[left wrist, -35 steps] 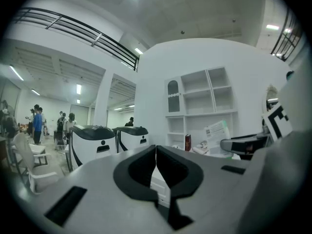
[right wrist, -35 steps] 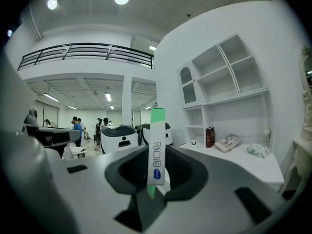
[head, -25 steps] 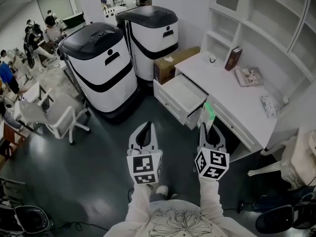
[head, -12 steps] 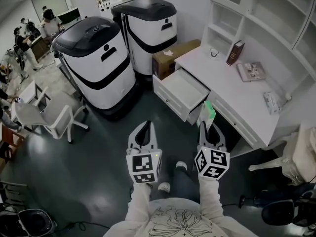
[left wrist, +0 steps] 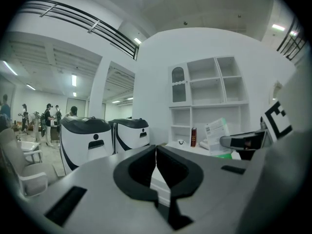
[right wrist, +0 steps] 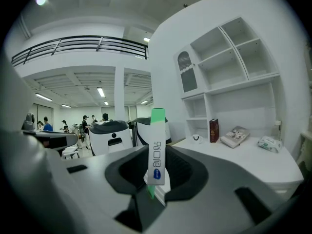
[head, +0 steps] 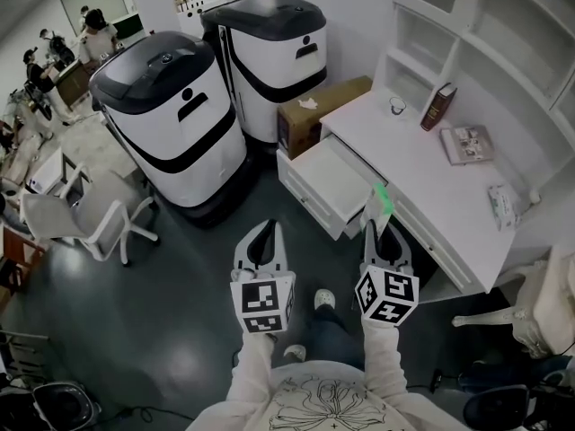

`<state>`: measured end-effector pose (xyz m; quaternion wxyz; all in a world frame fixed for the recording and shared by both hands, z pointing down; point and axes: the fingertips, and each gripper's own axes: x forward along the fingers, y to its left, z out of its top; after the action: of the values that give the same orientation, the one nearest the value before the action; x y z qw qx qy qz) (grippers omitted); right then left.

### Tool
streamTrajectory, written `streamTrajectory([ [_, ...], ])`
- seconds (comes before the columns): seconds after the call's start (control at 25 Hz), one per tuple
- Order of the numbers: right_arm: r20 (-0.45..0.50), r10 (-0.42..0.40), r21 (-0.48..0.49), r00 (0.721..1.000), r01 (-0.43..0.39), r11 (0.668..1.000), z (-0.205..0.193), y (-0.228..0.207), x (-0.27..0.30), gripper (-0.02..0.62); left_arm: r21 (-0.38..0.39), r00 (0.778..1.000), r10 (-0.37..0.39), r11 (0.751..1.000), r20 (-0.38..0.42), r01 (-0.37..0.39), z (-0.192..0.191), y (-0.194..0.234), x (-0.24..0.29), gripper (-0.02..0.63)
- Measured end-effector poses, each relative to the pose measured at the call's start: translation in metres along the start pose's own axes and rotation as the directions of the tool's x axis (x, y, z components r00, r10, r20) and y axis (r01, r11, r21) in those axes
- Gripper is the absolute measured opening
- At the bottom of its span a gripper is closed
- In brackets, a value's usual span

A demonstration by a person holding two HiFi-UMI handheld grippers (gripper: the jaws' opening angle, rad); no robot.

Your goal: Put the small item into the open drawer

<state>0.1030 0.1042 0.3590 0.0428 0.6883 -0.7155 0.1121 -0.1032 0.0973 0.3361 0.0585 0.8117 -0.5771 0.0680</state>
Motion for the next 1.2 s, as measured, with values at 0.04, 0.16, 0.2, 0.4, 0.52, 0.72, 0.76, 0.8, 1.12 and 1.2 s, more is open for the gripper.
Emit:
streamTrajectory([
  [0.04, -0.001, 0.002, 0.002, 1.0, -0.002, 1.0, 0.002, -0.004, 0.012, 0.094, 0.002, 1.0, 0.003, 1.0, 0.0, -0.003, 0.002, 0.0, 0.012, 0.006],
  [0.16, -0.011, 0.019, 0.006, 1.0, -0.019, 1.0, 0.009, -0.016, 0.049, 0.094, 0.006, 1.0, 0.021, 1.0, -0.004, -0.021, 0.009, 0.001, 0.047, 0.006],
  [0.2, -0.013, 0.027, 0.005, 1.0, -0.027, 1.0, 0.013, -0.021, 0.062, 0.094, 0.007, 1.0, 0.026, 1.0, -0.006, -0.026, 0.011, 0.001, 0.059, 0.006],
  [0.4, -0.024, 0.061, 0.005, 0.998, -0.061, 0.998, 0.032, -0.045, 0.126, 0.094, 0.002, 0.998, 0.062, 0.998, -0.014, -0.062, 0.026, 0.0, 0.118, 0.006],
  [0.52, -0.031, 0.081, 0.007, 0.996, -0.081, 0.997, 0.039, -0.055, 0.162, 0.094, 0.005, 0.996, 0.086, 0.996, -0.015, -0.086, 0.033, 0.003, 0.151, 0.006],
  [0.72, -0.048, 0.115, 0.007, 0.992, -0.115, 0.993, 0.045, -0.068, 0.211, 0.094, -0.002, 0.994, 0.11, 0.994, -0.024, -0.11, 0.035, 0.003, 0.196, 0.006],
  [0.76, -0.051, 0.118, 0.007, 0.992, -0.118, 0.993, 0.045, -0.07, 0.218, 0.094, -0.001, 0.993, 0.115, 0.993, -0.028, -0.115, 0.034, 0.004, 0.203, 0.006],
  [0.8, -0.055, 0.121, 0.009, 0.991, -0.121, 0.993, 0.044, -0.072, 0.225, 0.094, 0.0, 0.992, 0.119, 0.993, -0.032, -0.119, 0.033, 0.004, 0.209, 0.006],
  [1.12, -0.096, 0.145, 0.022, 0.985, -0.143, 0.989, 0.037, -0.074, 0.264, 0.094, -0.005, 0.988, 0.141, 0.99, -0.065, -0.141, 0.027, 0.014, 0.242, 0.006],
  [1.2, -0.107, 0.148, 0.022, 0.983, -0.147, 0.989, 0.034, -0.073, 0.272, 0.094, -0.011, 0.987, 0.141, 0.99, -0.076, -0.143, 0.025, 0.017, 0.249, 0.006],
])
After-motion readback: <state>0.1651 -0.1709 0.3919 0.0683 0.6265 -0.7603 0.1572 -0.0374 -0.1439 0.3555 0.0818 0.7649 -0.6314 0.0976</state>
